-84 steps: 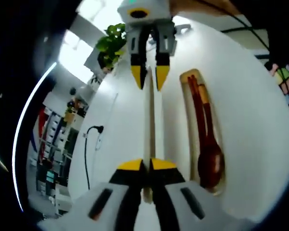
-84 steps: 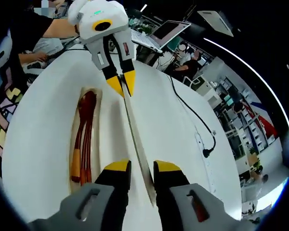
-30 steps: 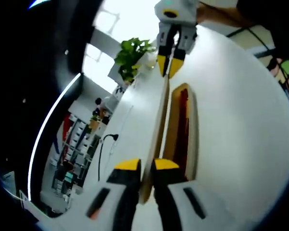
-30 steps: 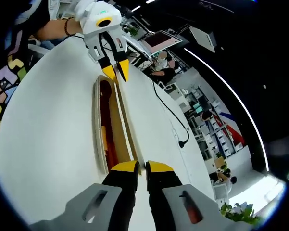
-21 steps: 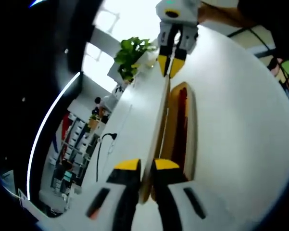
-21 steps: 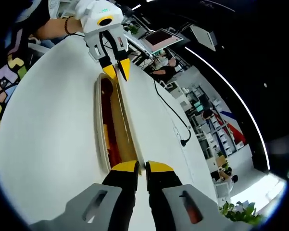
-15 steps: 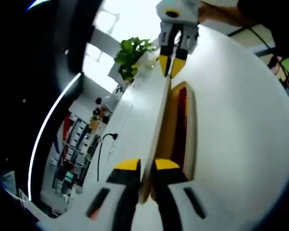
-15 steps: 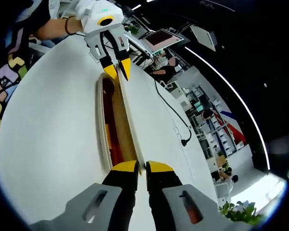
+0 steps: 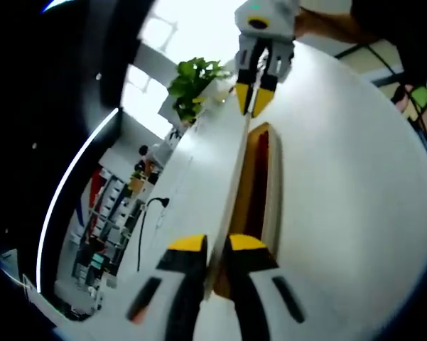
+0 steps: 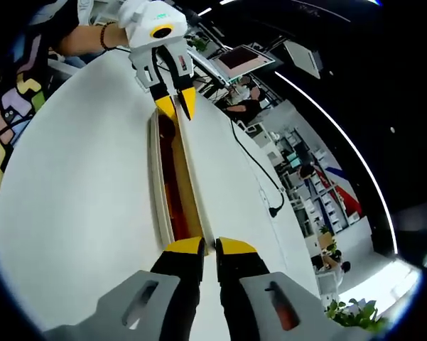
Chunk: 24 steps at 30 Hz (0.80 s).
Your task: Arrange the utensils inside the cutlery case until each visible utensil rests in its matching compartment.
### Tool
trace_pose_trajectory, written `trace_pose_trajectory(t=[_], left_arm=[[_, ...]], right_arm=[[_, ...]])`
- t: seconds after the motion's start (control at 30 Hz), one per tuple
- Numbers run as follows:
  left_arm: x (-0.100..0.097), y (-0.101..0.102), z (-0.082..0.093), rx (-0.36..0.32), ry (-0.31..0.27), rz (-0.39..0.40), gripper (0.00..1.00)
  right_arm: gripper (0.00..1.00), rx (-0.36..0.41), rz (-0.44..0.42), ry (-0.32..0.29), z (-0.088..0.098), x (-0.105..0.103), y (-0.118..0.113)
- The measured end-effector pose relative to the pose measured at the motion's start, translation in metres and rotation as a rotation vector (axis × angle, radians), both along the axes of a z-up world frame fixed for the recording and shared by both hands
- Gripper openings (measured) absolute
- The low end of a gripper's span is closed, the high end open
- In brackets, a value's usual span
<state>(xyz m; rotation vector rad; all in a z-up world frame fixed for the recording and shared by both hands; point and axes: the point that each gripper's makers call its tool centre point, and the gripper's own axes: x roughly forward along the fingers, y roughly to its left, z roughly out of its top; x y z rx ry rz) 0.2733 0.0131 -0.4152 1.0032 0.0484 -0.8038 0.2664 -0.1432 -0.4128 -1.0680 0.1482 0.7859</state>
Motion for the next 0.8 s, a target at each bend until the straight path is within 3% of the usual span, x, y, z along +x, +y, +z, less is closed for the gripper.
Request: trace_pose_trajectory(t=[0.17, 0.2, 0.27, 0.57, 0.63, 0.73, 0.8], left_arm=[[-0.003, 0.001, -0.005, 0.007, 0.019, -0.003, 0.10], [-0.009, -0.002, -0.009, -0.012, 0.062, -0.030, 0.11], [-0.011, -0.004, -0.006, -0.078, 0.095, -0.042, 0.11], [-0.011, 0.001, -0.007, -0.058, 0.099, -0.028, 0.11], [-0.010, 0.005, -0.004, -0.080, 0.115, -0.019, 0.14], [-0.009, 0.010, -0.008, -0.251, 0.319, 0.051, 0.28], [-0.001, 0.019, -0.005, -0.385, 0.438, 0.106, 0.30]], right_arm=[[0.06, -0.010, 0.006, 0.001, -0.004, -0.003, 0.001], [0.06, -0.013, 0.003, 0.000, -0.004, -0.003, 0.001], [0.06, -0.012, 0.006, 0.002, -0.005, -0.004, 0.001], [0.04, -0.029, -0.001, 0.022, -0.015, -0.004, -0.001], [0.04, -0.033, 0.001, 0.024, -0.016, -0.005, -0.002], [0.04, -0.044, 0.014, 0.019, -0.017, -0.007, 0.000], [0.04, -0.048, 0.022, 0.016, -0.016, -0.008, 0.001]])
